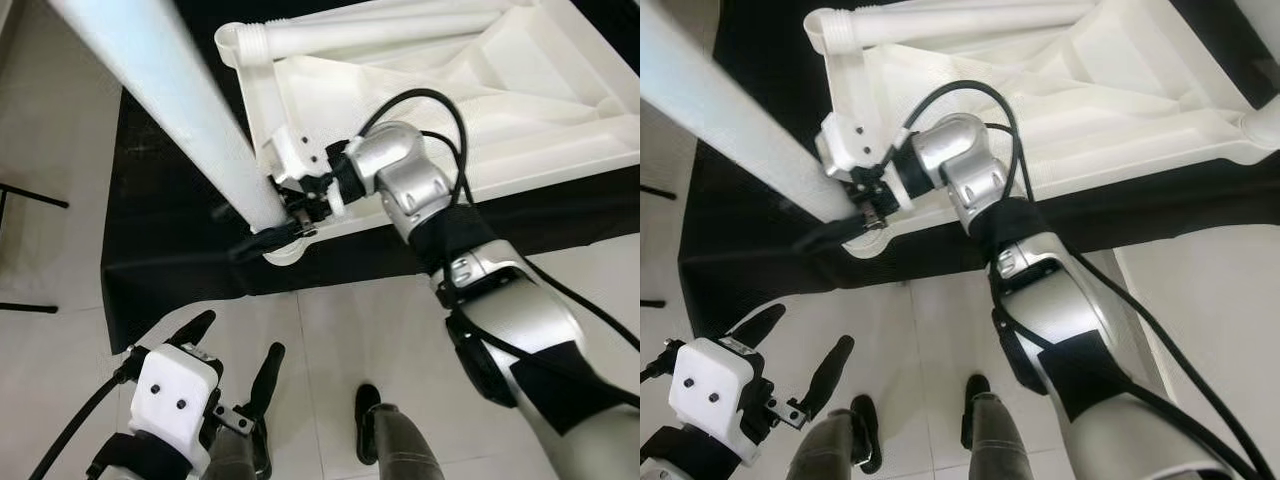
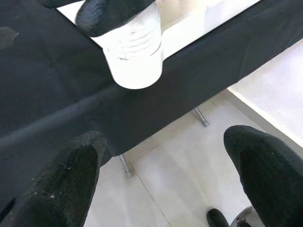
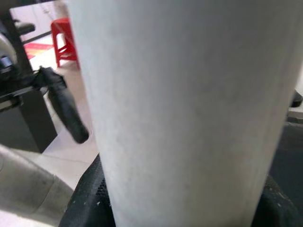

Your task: Building children table

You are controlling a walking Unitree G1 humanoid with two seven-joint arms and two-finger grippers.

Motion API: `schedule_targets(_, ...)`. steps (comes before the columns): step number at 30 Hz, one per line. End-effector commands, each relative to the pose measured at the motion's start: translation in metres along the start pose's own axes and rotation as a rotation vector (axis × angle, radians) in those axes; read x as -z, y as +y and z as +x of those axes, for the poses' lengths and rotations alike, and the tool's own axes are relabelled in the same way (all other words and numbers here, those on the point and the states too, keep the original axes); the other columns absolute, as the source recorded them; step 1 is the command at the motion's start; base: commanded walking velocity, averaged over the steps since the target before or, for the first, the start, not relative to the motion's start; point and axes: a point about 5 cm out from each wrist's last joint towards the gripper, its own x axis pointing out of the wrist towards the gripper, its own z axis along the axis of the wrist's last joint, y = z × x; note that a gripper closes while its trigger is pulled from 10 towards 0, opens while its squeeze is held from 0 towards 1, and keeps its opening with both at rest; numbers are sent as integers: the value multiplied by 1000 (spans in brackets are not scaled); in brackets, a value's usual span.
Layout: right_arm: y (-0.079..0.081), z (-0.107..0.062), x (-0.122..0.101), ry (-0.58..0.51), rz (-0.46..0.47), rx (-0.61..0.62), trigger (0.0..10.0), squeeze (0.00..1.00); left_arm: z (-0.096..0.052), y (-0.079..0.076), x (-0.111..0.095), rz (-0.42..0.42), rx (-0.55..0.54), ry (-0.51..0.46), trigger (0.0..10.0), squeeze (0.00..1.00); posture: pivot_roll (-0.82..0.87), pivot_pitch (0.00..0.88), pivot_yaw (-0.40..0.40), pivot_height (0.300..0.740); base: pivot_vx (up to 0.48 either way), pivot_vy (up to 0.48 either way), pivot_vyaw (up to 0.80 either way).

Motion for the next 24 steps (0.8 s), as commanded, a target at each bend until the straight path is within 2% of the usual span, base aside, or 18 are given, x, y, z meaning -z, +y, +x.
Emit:
schedule_targets(1,9,13,20,28,103,-27,10000,0,-2,-2,2,-17,-2,14,10000,0,113,477,1,740,0,0,0)
schedule_targets(3,8,15,27,3,175,56,10000,0,-2,-2,2,-17,-2,14,10000,0,111,476,2,740,0,0,0)
schedule_targets(4,8,15,27,3,175,56,10000,0,-2,-2,2,-17,-2,14,10000,0,111,476,2,740,0,0,0)
schedule_targets(6,8,15,38,-12,246,163,10000,0,-3,-2,2,-16,-2,14,10000,0,111,474,6,740,0,0,0)
schedule_targets(7,8,15,38,-12,246,163,10000,0,-3,-2,2,-16,-2,14,10000,0,111,474,6,740,0,0,0)
schedule_targets(9,7,14,44,-29,293,240,10000,0,-3,-2,2,-16,-2,14,10000,0,111,474,6,740,0,0,0)
schedule_targets(12,7,14,46,-33,308,259,10000,0,-2,-2,2,-15,-3,14,10000,0,111,474,8,740,0,0,0)
schedule_targets(15,11,7,58,-75,350,456,10000,0,-3,-1,3,-14,1,19,10000,0,109,465,21,740,0,0,0)
schedule_targets(17,11,7,58,-75,350,456,10000,0,-3,-1,3,-14,1,19,10000,0,109,465,21,740,0,0,0)
schedule_targets(18,14,6,60,-106,363,530,10000,0,-3,0,4,-12,2,21,10000,0,108,463,24,740,0,0,0)
schedule_targets(19,14,6,60,-106,363,530,10000,0,-3,0,4,-12,2,21,10000,0,108,463,24,740,0,0,0)
schedule_targets(20,22,10,60,-121,349,586,10000,0,-3,0,4,-10,2,23,10000,0,111,459,29,740,0,0,0)
schedule_targets(21,22,10,60,-121,349,586,10000,0,-3,0,4,-10,2,23,10000,0,111,459,29,740,0,0,0)
schedule_targets(22,28,14,60,-126,341,653,10000,0,-3,1,5,-7,0,24,10000,0,110,456,32,740,0,0,0)
schedule_targets(23,28,14,60,-126,341,653,10000,0,-3,1,5,-7,0,24,10000,0,110,456,32,740,0,0,0)
schedule_targets(24,34,18,59,-127,335,723,10000,0,-3,2,5,-5,0,26,10000,0,109,454,34,740,0,0,0)
